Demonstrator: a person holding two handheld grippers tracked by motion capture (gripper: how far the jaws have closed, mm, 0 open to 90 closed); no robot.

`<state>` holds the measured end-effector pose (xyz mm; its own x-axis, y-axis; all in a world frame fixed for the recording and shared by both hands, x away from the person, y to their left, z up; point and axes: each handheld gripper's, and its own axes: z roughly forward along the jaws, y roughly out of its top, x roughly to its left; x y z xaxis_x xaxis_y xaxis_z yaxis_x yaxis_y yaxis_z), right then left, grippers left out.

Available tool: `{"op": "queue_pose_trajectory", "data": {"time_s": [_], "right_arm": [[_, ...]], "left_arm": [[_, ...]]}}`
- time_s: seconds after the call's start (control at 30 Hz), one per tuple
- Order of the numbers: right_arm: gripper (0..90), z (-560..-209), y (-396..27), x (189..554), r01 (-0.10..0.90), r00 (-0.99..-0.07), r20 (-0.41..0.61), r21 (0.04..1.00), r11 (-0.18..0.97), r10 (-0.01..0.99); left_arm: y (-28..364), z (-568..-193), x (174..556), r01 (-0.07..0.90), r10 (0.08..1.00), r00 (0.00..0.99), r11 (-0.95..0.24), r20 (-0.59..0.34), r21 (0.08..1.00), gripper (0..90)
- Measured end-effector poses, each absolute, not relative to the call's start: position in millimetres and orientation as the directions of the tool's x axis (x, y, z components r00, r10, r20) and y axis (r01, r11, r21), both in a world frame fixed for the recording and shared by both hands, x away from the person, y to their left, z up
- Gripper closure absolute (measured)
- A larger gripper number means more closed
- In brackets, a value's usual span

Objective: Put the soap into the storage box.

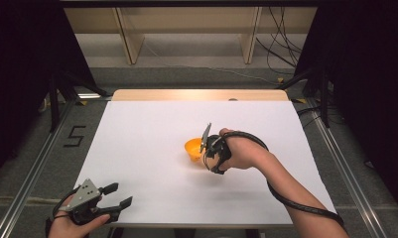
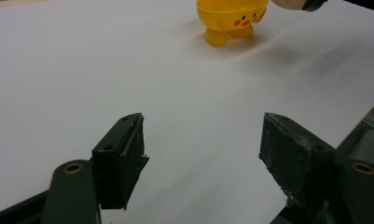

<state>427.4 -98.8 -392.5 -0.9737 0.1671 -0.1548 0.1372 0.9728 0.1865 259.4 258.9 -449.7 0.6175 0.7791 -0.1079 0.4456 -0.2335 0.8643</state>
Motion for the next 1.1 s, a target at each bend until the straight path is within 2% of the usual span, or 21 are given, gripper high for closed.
{"op": "queue_pose_trajectory", "data": {"time_s": [0.17, 0.2, 0.27, 0.3, 0.43, 0.57, 0.7, 0.83, 0.87, 0.9, 1.0, 1.1], "right_arm": [[34.0, -391.1, -98.3, 430.2, 0.117, -0.975, -0.166, 0.193, 0.974, 0.150], [34.0, -390.6, -98.5, 429.7, 0.145, -0.970, -0.164, 0.196, 0.970, 0.178], [34.0, -391.0, -98.5, 433.6, 0.096, -0.975, -0.179, 0.206, 0.974, 0.134], [34.0, -389.7, -98.2, 430.0, 0.160, -0.967, -0.164, 0.193, 0.968, 0.192], [34.0, -389.9, -97.7, 433.6, 0.123, -0.970, -0.181, 0.212, 0.969, 0.163], [34.0, -387.9, -98.1, 432.6, 0.162, -0.963, -0.183, 0.201, 0.966, 0.199], [33.9, -387.7, -98.5, 436.8, 0.130, -0.968, -0.187, 0.210, 0.969, 0.170], [34.0, -386.0, -98.8, 435.9, 0.170, -0.959, -0.190, 0.206, 0.964, 0.210], [34.0, -386.7, -99.4, 440.4, 0.124, -0.965, -0.200, 0.216, 0.968, 0.169], [34.0, -386.2, -99.9, 439.3, 0.158, -0.960, -0.194, 0.215, 0.964, 0.200], [34.0, -385.0, -99.2, 439.7, 0.173, -0.955, -0.204, 0.211, 0.962, 0.217], [34.0, -384.9, -100.0, 443.4, 0.158, -0.955, -0.212, 0.219, 0.963, 0.205]], "left_arm": [[258.9, -449.7, 259.3, 0.445, 0.779, 0.618, -0.233, -0.108, 0.864, 30.4], [259.1, -449.6, 259.3, 0.444, 0.779, 0.618, -0.234, -0.107, 0.865, 30.5], [259.3, -449.4, 259.5, 0.440, 0.777, 0.621, -0.238, -0.102, 0.866, 30.5], [258.6, -449.7, 259.3, 0.443, 0.779, 0.617, -0.227, -0.111, 0.867, 30.4], [258.6, -449.6, 259.3, 0.440, 0.778, 0.619, -0.230, -0.108, 0.868, 30.4], [258.8, -449.5, 259.4, 0.439, 0.779, 0.619, -0.231, -0.105, 0.868, 30.4], [258.6, -449.5, 259.2, 0.439, 0.778, 0.619, -0.229, -0.108, 0.869, 30.4], [259.0, -449.3, 259.3, 0.439, 0.777, 0.621, -0.237, -0.102, 0.867, 30.4], [259.0, -449.2, 259.2, 0.439, 0.777, 0.621, -0.235, -0.104, 0.867, 30.4], [259.2, -449.2, 259.3, 0.438, 0.777, 0.621, -0.236, -0.102, 0.868, 30.4], [259.4, -448.5, 258.8, 0.439, 0.781, 0.617, -0.241, -0.096, 0.865, 30.5], [259.1, -449.2, 259.2, 0.439, 0.778, 0.620, -0.234, -0.104, 0.868, 30.4]]}}
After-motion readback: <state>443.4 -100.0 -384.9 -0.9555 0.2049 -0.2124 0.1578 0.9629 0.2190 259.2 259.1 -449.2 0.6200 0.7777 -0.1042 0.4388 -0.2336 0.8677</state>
